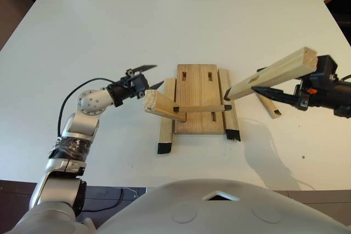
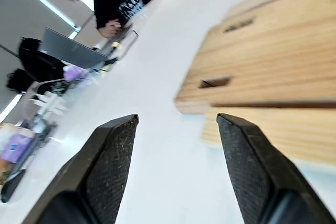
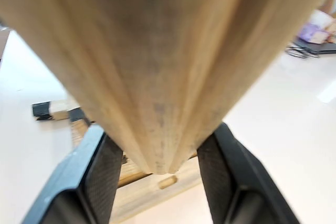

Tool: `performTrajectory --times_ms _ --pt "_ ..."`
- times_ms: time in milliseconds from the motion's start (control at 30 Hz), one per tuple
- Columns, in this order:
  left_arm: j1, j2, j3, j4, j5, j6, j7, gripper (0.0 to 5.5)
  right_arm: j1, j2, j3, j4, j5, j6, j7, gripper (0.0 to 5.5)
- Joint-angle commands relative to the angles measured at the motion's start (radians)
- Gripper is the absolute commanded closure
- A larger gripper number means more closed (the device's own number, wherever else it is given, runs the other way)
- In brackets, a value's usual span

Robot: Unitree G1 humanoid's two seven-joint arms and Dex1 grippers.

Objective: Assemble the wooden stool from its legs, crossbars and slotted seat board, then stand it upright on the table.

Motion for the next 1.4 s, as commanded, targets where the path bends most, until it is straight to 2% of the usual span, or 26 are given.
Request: performTrajectory --times_ms 33,300,467,733,1400 --pt "0.043 0.049 -0.036 -0.047 -0.026 0.036 -0.098 2.72 0.037 -0.008 0.048 -0.042 -0.051 -0.047 0.017 3.51" --pt "0.127 0.181 -0.076 -0.136 -0.051 0.072 -0.288 2.72 0.103 0.008 0.141 -0.11 -0.125 -0.111 0.01 3.51" --pt "0.098 0.183 -0.067 -0.198 -0.094 0.138 -0.32 2.72 0.104 0.031 0.153 -0.143 -0.101 -0.104 -0.043 3.51" --pt "0.078 0.182 -0.061 -0.191 -0.088 0.145 -0.336 2.72 0.116 0.067 0.151 -0.132 -0.087 -0.107 -0.075 3.51" --pt "0.005 0.192 -0.062 -0.098 -0.066 0.091 -0.363 2.72 0.235 0.037 0.145 -0.095 -0.082 -0.152 -0.001 3.51"
